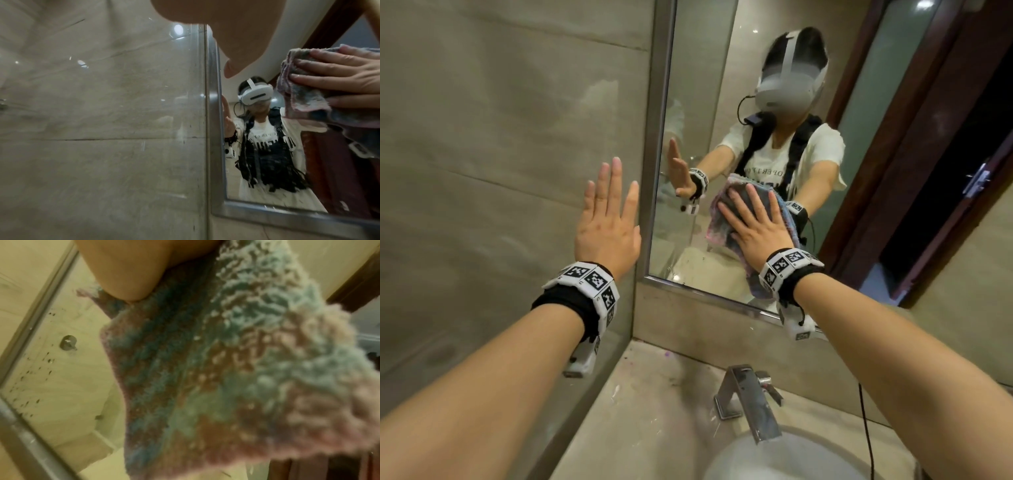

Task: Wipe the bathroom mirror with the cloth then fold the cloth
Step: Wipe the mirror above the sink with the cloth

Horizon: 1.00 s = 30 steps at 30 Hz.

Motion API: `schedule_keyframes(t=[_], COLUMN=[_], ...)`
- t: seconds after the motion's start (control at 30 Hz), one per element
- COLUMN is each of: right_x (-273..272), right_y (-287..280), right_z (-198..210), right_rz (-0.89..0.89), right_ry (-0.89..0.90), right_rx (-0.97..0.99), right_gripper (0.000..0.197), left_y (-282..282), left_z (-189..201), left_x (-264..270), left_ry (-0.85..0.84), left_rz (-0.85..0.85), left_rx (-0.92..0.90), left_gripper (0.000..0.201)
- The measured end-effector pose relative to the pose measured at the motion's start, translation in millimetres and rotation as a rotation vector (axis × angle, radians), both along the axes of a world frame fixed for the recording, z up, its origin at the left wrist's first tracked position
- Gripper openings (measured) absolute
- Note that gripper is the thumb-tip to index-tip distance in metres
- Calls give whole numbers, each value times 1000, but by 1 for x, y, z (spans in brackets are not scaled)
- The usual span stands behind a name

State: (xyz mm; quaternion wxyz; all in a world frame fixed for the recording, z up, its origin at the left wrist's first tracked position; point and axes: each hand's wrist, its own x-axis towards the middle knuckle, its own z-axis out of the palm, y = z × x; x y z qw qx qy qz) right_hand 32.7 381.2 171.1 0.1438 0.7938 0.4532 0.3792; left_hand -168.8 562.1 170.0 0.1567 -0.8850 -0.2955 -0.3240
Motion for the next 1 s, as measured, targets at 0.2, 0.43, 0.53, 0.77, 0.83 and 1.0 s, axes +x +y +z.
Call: schedule_keyframes(t=[0.2,0.43,0.53,0.77,0.83,1.0], right_x=[-5,-1,-3,-2,2,14], right_y=[23,62,82,104,104,111], right_z=[-38,-101,-124,-144,-127,-64], right_rz=[-8,114,224,358,423,537], right_ry=[30,-4,8,-53,-51,-5], right_rx=[85,-115,-169,-317,-405,-319], right_gripper=[63,73,60,59,57,65], left_y=[-13,-4,-2,1,2,6], left_z=[-42,-86,-104,-122,-120,-116], left_x=[1,-1,-2,-2,-1,-2], left_ry=[41,9,24,21,11,-32], left_rz=[-34,-57,-66,-79,-82,-126], left_rx=[-56,-42,-23,8,10,6], left_gripper=[73,73,71,64,64,64])
